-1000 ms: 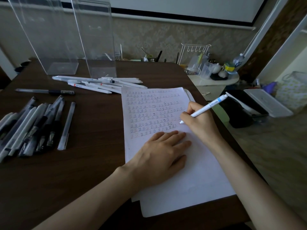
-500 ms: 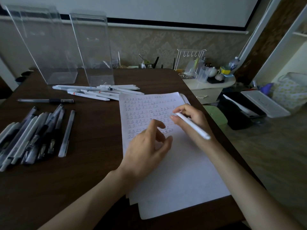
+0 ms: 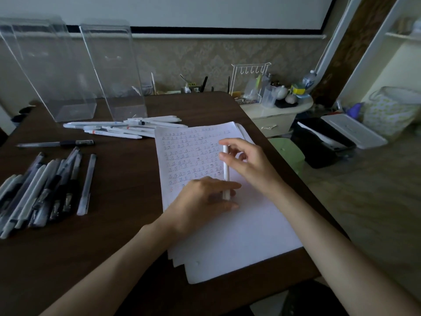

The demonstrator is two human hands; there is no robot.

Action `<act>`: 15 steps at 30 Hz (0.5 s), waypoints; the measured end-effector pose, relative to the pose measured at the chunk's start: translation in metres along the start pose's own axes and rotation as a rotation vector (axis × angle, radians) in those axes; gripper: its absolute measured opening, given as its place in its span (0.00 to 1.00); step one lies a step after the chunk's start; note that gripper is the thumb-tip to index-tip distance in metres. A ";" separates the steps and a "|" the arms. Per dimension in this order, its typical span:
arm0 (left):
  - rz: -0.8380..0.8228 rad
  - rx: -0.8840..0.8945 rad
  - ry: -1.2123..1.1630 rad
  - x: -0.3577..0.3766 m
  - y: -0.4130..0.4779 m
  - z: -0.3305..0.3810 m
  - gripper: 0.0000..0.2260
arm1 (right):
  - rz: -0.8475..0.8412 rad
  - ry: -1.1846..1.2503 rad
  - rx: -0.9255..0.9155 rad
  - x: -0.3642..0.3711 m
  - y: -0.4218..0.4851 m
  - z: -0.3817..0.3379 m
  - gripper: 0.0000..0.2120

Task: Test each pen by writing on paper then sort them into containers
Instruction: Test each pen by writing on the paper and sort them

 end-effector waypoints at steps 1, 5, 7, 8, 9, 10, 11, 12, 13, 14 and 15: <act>0.002 0.011 0.009 0.001 0.000 0.002 0.18 | 0.018 0.018 -0.015 -0.002 -0.003 -0.005 0.11; -0.030 0.147 0.139 0.018 0.010 0.033 0.19 | 0.090 0.101 -0.013 -0.030 -0.029 -0.018 0.06; -0.095 0.232 0.187 0.038 0.017 0.057 0.23 | 0.182 0.185 0.067 -0.059 -0.050 -0.013 0.06; -0.137 0.249 0.177 0.050 0.019 0.068 0.26 | 0.250 0.222 0.111 -0.078 -0.063 -0.007 0.07; -0.176 0.250 0.158 0.063 0.021 0.080 0.28 | 0.324 0.235 0.155 -0.098 -0.078 0.000 0.07; -0.212 0.258 0.153 0.076 0.023 0.089 0.30 | 0.393 0.220 0.197 -0.118 -0.094 0.007 0.07; -0.242 0.294 0.178 0.091 0.025 0.098 0.29 | 0.455 0.188 0.233 -0.138 -0.112 0.015 0.08; -0.266 0.341 0.236 0.106 0.026 0.105 0.28 | 0.512 0.143 0.264 -0.156 -0.132 0.024 0.08; -0.288 0.380 0.314 0.122 0.027 0.110 0.27 | 0.558 0.086 0.296 -0.171 -0.152 0.034 0.09; -0.306 0.405 0.389 0.137 0.028 0.111 0.25 | 0.590 0.007 0.334 -0.184 -0.173 0.046 0.10; -0.316 0.411 0.446 0.148 0.030 0.111 0.24 | 0.600 -0.086 0.381 -0.193 -0.195 0.059 0.11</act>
Point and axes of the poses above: each hand's wrist, its own y-axis towards the middle knuckle, its own x-axis out of the palm, z = x × y, the point moved 3 cm from there along y, towards the middle knuckle, and after that the axes turned 2 degrees about -y, right-handed, at the moved point
